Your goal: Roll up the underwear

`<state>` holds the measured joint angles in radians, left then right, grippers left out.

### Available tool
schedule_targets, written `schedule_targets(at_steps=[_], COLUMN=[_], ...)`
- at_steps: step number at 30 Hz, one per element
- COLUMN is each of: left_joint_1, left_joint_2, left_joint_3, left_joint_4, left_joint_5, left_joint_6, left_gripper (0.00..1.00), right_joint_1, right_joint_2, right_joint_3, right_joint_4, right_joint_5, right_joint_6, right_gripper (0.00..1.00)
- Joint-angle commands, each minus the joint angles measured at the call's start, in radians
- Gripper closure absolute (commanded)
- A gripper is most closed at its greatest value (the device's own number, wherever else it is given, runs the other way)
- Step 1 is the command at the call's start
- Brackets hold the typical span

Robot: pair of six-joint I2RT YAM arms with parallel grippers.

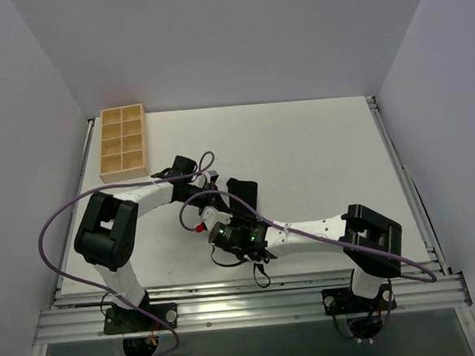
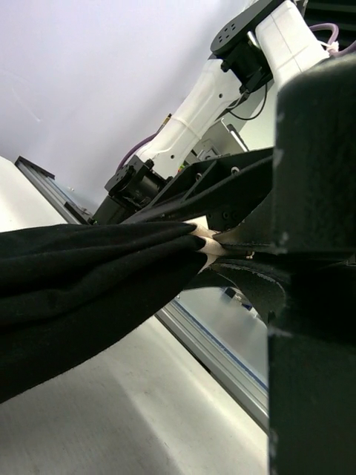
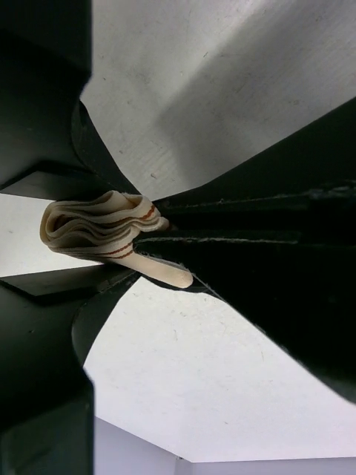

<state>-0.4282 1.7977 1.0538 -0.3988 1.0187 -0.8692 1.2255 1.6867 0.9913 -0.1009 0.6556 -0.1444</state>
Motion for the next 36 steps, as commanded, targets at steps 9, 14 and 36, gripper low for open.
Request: schedule_targets(at_steps=[9,14,36], left_joint_1=[0.029,0.054,0.322], left_joint_2=[-0.006,0.026,-0.099], left_joint_3=[0.005,0.031,-0.182], left_joint_4=[0.043,0.002,0.104], left_joint_5=[0.101,0.098,-0.265], left_joint_6=[-0.036,0.039,0.234], left_gripper=[0.98,0.98,0.57], right_joint_1=[-0.006,-0.004,-0.168], right_joint_2=[0.001,-0.007,0.151], right_joint_3=[0.030,0.040,0.219], right_joint_4=[0.078,0.049,-0.235], right_joint_5=[0.015,-0.060,-0.838], right_joint_6=[-0.099,-0.095,0.060], right_gripper=[0.89,0.98,1.00])
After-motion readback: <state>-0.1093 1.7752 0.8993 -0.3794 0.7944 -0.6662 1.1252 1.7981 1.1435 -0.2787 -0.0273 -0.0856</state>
